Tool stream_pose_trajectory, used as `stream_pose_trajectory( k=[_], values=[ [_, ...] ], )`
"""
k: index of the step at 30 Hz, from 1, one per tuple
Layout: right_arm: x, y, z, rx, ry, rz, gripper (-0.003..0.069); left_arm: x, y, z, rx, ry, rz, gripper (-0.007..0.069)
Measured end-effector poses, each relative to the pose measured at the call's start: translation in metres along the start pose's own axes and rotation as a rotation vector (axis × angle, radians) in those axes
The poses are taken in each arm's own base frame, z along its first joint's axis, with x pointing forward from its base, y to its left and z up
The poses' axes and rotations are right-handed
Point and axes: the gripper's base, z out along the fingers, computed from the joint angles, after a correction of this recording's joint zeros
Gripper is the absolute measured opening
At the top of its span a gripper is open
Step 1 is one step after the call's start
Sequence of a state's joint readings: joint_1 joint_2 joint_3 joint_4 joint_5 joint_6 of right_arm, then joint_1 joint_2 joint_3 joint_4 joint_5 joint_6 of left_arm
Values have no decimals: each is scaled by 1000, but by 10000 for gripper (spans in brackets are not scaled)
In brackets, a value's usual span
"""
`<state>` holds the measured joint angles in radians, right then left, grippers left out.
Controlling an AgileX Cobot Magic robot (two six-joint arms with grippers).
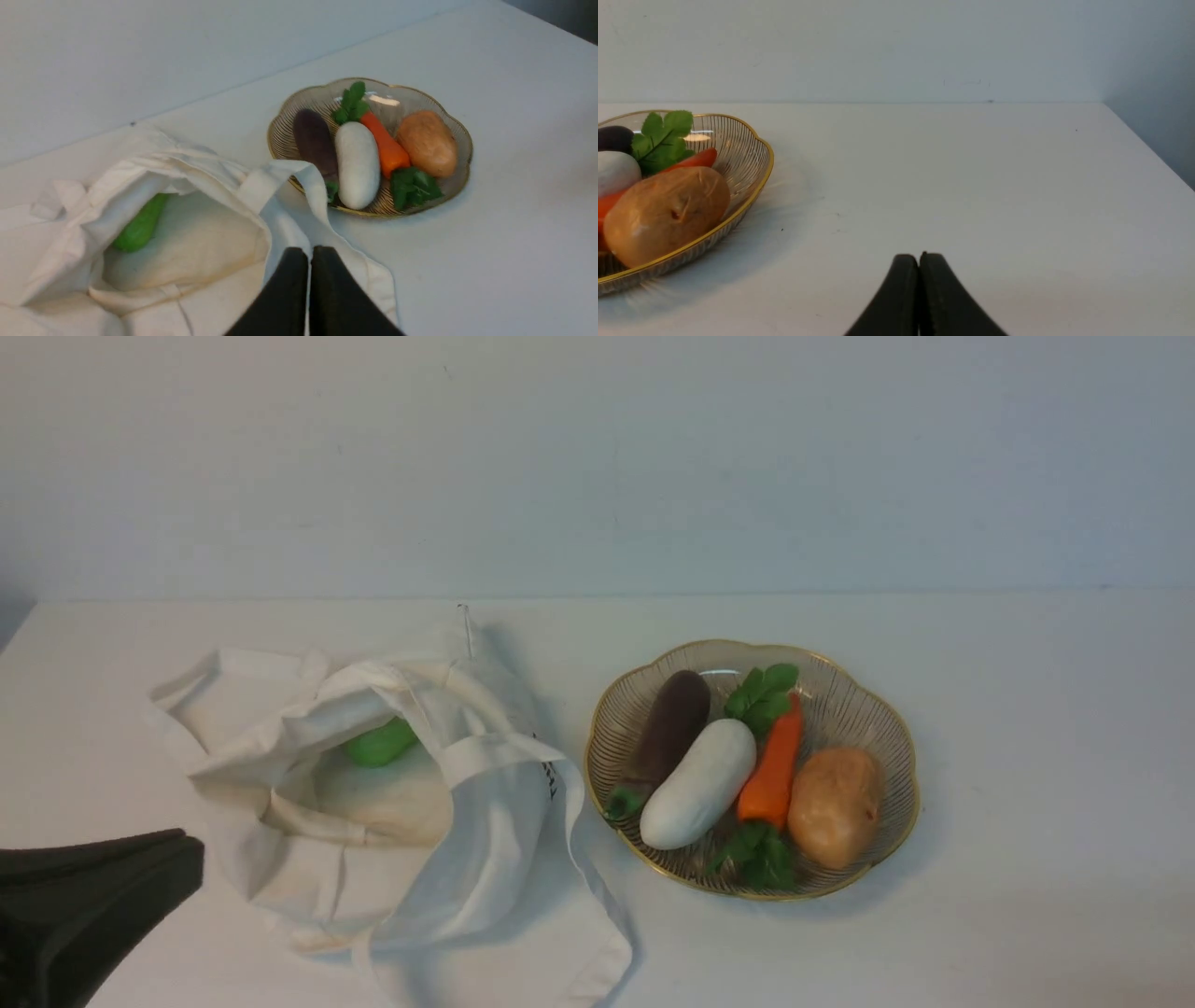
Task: Take vegetables from cloth bag on white table place on plate.
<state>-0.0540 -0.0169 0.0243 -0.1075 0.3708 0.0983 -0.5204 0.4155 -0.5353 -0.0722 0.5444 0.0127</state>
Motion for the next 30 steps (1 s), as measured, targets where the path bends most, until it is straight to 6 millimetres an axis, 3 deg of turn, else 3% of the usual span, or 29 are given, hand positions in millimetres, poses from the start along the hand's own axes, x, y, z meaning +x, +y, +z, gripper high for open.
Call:
stream_pose_trajectory(
  k=[5, 6, 8, 11, 15, 30],
  values=[
    [0, 0, 0, 0, 0, 0, -10, 69, 15, -4, -193, -123, -72, -5],
    [0, 0, 0, 0, 0, 0, -10, 72, 16, -4, -209, -128, -74, -5],
    [0, 0, 0, 0, 0, 0, -10, 107, 21, 1, -300, -138, -74, -5],
    [0, 0, 0, 0, 0, 0, -10, 133, 25, 10, -359, -89, -73, -5],
    [0, 0, 0, 0, 0, 0, -10, 146, 29, 15, -385, -36, -40, -5],
    [0, 0, 0, 0, 0, 0, -10, 147, 29, 14, -393, -30, -19, -5]
  ],
)
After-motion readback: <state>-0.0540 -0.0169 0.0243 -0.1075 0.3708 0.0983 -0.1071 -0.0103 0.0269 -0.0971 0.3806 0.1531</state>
